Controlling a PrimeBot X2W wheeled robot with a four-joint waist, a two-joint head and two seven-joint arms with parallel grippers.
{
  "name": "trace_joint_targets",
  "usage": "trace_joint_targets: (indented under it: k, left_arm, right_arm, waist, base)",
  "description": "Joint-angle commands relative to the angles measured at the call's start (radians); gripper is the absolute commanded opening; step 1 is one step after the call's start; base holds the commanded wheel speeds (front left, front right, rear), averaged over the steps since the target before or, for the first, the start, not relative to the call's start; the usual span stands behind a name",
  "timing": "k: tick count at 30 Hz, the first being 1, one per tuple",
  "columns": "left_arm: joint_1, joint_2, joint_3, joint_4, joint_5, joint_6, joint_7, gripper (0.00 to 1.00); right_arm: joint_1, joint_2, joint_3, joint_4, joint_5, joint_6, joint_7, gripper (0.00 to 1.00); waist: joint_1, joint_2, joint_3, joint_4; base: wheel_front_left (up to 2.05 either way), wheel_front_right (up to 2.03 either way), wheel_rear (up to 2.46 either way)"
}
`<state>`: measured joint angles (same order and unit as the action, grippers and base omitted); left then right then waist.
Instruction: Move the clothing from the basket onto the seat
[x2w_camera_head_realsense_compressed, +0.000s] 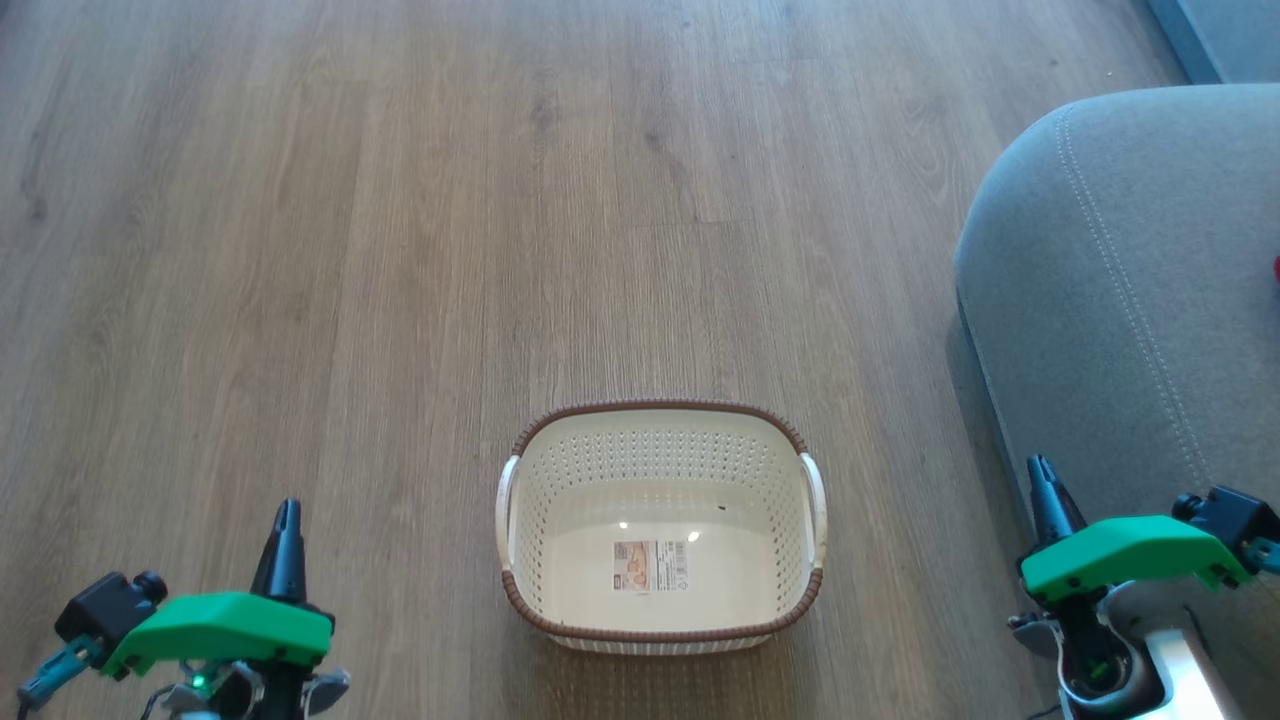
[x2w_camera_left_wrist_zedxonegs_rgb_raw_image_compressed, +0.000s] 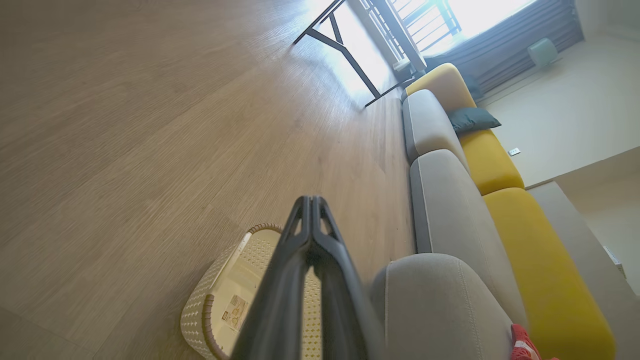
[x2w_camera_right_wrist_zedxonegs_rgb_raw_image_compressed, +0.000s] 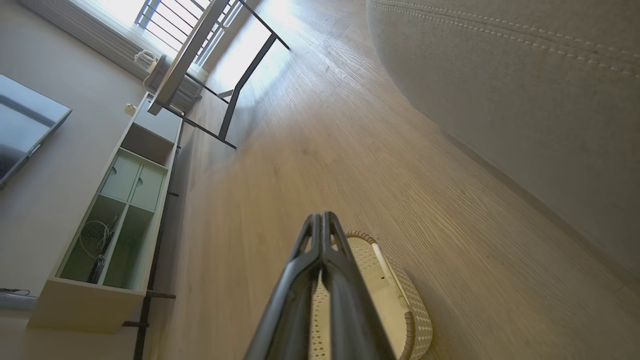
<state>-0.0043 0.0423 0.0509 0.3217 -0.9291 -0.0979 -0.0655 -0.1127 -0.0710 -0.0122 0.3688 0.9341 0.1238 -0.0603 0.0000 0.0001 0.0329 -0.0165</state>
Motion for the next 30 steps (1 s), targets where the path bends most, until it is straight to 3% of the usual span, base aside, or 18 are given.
trace_joint_targets:
  k: [1,30]
  left_arm:
    - [-0.057,0.006,0.028,-0.037,-0.030,-0.011,0.007,0.00]
    - [-0.079,0.007,0.045,-0.056,-0.342,-0.021,0.090,0.00]
  right_arm:
    - [-0.017,0.000,-0.001,-0.040,0.031,0.004,0.007,0.00]
    - [-0.007,0.010,-0.050,-0.081,0.340,0.005,0.087,0.00]
  waist:
    - [0.0000,-0.0001,-0.001,0.000]
    - [0.0000,-0.0001,-0.015,0.008]
  base:
    - [0.00,0.00,0.00]
    - [0.00,0.00,0.00]
